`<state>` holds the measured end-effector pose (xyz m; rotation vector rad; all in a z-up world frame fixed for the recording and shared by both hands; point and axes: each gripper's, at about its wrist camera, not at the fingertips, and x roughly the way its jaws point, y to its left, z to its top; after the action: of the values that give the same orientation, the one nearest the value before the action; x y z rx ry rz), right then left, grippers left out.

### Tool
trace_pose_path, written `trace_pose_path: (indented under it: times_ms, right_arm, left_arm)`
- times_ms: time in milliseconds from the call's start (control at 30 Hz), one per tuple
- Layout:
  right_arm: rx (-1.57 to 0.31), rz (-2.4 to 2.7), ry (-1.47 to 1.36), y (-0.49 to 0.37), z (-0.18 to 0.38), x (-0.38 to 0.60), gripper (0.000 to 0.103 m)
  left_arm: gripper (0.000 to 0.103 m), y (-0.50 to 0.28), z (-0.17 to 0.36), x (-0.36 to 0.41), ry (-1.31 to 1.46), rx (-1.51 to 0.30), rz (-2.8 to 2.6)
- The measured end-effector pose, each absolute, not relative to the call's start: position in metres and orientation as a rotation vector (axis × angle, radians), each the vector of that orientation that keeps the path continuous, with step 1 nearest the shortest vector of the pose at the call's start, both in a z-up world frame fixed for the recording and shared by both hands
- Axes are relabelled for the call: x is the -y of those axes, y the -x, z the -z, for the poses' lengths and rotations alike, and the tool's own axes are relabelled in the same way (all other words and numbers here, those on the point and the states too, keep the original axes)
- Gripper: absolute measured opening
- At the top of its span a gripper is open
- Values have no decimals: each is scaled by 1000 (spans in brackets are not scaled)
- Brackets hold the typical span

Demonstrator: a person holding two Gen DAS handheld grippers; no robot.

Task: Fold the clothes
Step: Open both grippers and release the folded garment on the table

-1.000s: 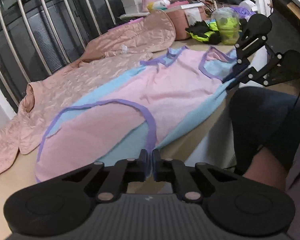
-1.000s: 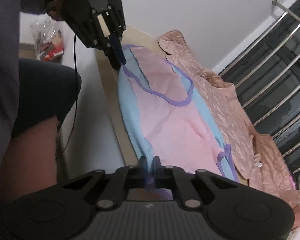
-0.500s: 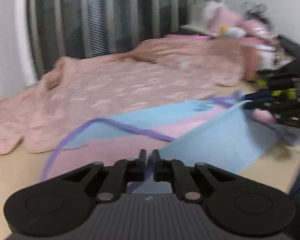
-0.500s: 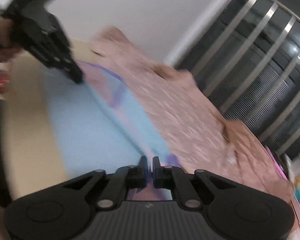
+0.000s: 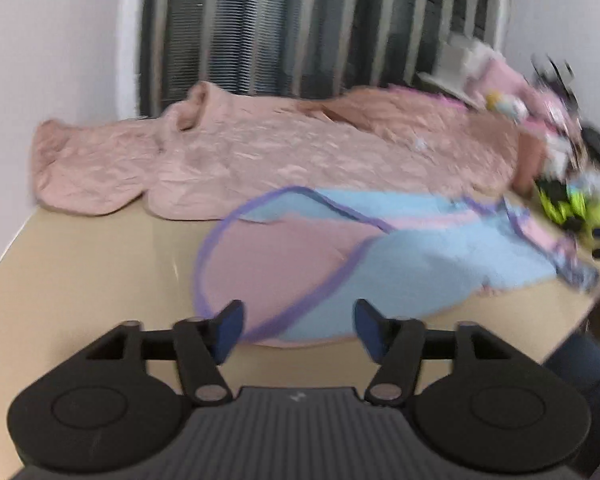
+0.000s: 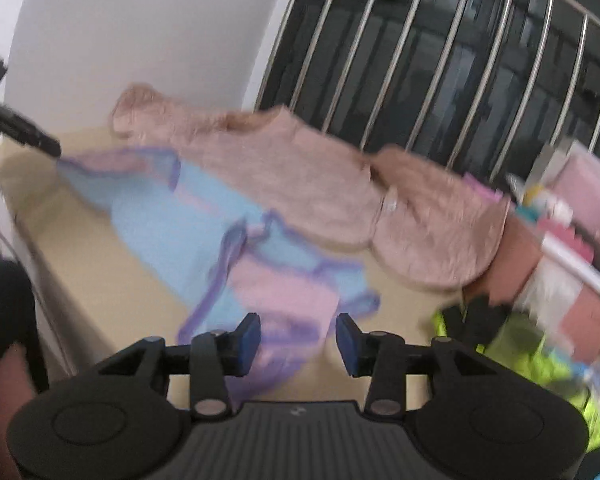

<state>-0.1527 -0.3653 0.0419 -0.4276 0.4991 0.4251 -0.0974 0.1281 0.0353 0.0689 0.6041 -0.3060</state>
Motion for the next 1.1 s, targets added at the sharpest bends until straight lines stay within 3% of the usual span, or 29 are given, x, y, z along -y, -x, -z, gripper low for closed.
trace_pose_path:
  times_ms: [300, 367, 433, 467, 667, 767, 833, 900, 1000, 1100]
  right_arm:
    - [-511, -539, 433, 166, -27, 336, 40]
    - [-527, -549, 451, 164, -22, 330, 36]
    - [-568, -542, 452, 156, -17, 334, 1]
    - [-587, -546, 447, 151, -18, 337, 0]
    - [-530, -317, 466, 102, -51, 359, 0]
    - [-529, -147, 556, 77, -46, 351, 9]
    - [-510, -160, 576, 83, -44, 344, 40]
    - [-472, -171, 582, 95, -43, 338, 47]
    - [-406, -187, 572, 125, -47, 334, 46]
    - [-416, -412, 496, 144, -47, 337, 37]
  left_arm:
    - [70, 79, -27, -94, -193, -625, 276]
    - [69, 76, -21, -93, -215, -645, 262]
    - [69, 75, -17, -97, -218, -656, 252]
    - [69, 76, -18, -99, -214, -658, 247]
    - [69, 69, -18, -111, -218, -675, 212]
    - [69, 69, -19, -110, -216, -674, 206]
    - [69, 73, -21, -110, -215, -672, 206]
    - [69, 76, -24, -111, -203, -669, 209]
    - [69, 80, -31, -115, -158, -667, 214]
    - [69, 78, -33, -113, -128, -663, 236]
